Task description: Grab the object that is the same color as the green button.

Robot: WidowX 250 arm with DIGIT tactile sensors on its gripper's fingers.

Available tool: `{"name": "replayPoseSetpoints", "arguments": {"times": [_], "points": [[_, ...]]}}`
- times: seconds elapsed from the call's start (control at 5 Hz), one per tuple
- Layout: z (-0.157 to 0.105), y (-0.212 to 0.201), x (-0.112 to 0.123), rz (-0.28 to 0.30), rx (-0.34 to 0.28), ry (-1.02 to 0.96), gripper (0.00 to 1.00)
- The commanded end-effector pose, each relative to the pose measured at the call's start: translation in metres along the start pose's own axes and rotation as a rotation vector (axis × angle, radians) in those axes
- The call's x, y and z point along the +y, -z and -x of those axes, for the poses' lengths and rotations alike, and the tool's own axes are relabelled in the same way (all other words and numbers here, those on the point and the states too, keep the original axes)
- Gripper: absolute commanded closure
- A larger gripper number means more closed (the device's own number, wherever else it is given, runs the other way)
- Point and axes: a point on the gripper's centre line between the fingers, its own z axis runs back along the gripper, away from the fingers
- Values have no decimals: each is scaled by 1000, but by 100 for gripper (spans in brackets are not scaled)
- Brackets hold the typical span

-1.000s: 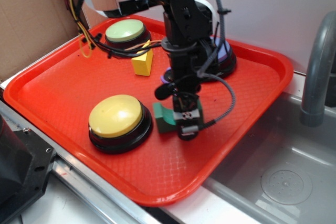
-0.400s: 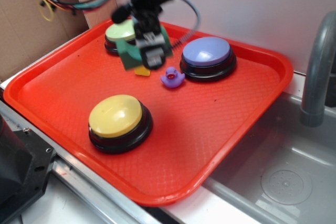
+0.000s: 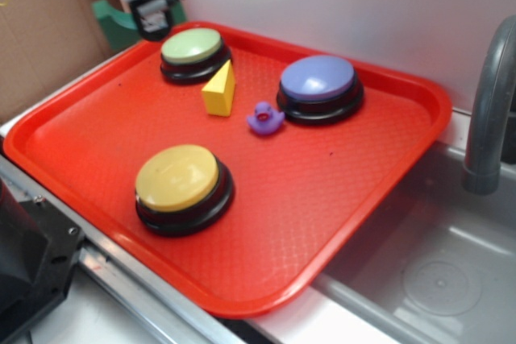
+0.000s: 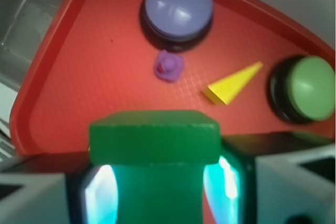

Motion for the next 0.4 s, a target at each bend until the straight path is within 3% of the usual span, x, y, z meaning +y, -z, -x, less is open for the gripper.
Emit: {"name": "replayPoseSetpoints", "arguments": {"times": [0.0, 0.2], "points": [[37, -28, 22, -63, -39, -189, 100], [45, -26, 24, -24, -52, -212, 100]]}}
